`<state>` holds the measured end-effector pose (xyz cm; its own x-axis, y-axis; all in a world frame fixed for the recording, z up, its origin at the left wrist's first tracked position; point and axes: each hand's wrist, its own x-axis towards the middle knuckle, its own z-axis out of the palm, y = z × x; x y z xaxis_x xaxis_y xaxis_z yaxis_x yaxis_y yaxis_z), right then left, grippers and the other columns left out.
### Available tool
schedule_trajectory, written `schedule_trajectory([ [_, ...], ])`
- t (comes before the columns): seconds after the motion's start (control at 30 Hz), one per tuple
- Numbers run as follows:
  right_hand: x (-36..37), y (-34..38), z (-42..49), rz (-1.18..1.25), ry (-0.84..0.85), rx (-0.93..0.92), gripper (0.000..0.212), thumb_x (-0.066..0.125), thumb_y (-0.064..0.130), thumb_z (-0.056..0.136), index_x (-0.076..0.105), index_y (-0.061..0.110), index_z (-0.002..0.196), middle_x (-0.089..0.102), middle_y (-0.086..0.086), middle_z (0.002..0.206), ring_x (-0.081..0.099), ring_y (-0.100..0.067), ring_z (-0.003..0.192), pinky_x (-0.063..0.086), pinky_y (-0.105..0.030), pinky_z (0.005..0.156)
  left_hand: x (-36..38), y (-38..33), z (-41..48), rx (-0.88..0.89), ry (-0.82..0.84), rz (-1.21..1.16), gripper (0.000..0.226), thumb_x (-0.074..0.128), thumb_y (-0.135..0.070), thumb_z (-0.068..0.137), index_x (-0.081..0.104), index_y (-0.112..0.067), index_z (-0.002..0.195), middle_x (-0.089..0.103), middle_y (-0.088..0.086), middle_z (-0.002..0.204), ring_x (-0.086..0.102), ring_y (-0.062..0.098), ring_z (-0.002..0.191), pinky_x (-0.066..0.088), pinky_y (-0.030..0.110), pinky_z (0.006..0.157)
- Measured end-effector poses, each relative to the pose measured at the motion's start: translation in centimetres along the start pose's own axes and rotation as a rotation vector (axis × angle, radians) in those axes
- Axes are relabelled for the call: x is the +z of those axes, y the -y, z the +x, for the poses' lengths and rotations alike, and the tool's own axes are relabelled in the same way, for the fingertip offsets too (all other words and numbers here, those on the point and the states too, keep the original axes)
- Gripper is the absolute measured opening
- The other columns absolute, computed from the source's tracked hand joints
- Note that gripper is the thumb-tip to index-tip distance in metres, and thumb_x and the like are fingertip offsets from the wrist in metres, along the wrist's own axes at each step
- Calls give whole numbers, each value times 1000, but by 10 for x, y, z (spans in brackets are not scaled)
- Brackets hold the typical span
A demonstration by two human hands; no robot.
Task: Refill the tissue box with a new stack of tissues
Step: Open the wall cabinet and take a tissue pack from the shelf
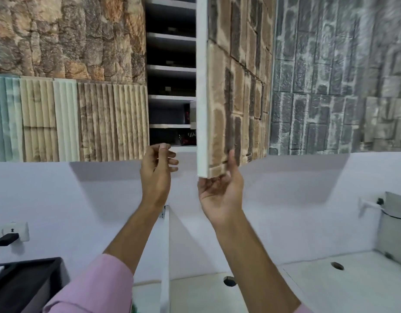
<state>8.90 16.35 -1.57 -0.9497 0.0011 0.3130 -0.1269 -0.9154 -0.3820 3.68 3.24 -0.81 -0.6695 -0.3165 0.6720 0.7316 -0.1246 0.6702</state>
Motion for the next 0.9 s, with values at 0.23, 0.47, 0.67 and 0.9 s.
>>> schedule_trajectory([
  [0.23, -23, 51, -25, 194, 188, -158, 30, 68, 37, 84, 63, 10, 94, 62, 1, 56, 57, -8, 40, 43, -17, 36, 34, 8, -12, -34, 54, -7, 16, 52, -36, 105, 62, -25, 99, 70, 6, 96, 69, 21, 84, 60, 38, 76],
  [0.47, -37, 95, -42, 292, 132, -265, 46, 41, 42, 100, 67, 8, 84, 58, 3, 58, 52, -9, 42, 44, -18, 41, 74, 12, -24, -51, 171, -56, 10, 58, -32, 103, 65, -25, 101, 71, 6, 98, 68, 20, 84, 59, 36, 74],
  [0.67, -47, 125, -42, 300, 56, -392, 48, 54, 54, 95, 70, 10, 80, 60, 5, 61, 52, -8, 45, 43, -17, 41, 98, 13, -31, -46, 241, -60, 9, 58, -24, 103, 65, -20, 106, 70, 5, 99, 67, 18, 83, 58, 32, 73],
  [0.9, -79, 167, -31, 226, 28, -538, 46, 52, 51, 100, 65, 7, 104, 76, -12, 116, 76, -23, 91, 57, -24, 60, 105, 15, -27, -13, 269, -58, 7, 59, -22, 102, 65, -21, 106, 69, 5, 100, 68, 18, 83, 58, 32, 73],
])
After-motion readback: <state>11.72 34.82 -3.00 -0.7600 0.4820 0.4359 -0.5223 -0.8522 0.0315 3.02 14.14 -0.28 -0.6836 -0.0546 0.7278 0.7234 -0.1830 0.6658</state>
